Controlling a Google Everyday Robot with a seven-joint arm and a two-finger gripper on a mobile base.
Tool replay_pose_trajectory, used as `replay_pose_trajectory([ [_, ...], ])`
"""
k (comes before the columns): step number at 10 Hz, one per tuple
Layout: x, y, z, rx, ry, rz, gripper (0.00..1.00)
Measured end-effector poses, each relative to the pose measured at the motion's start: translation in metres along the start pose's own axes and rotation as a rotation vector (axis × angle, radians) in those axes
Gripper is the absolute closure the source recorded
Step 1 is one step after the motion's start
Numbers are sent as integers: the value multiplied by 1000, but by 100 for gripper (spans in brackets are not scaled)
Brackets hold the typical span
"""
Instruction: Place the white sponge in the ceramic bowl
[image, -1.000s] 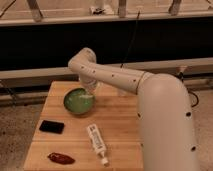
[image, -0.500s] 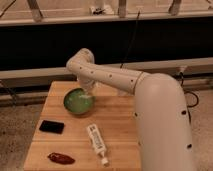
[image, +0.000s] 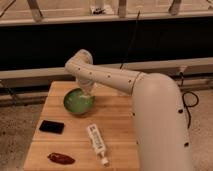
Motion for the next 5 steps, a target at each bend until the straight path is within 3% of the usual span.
replay_pose_trajectory([
  [5,-1,-7,6,5,5,-5,98],
])
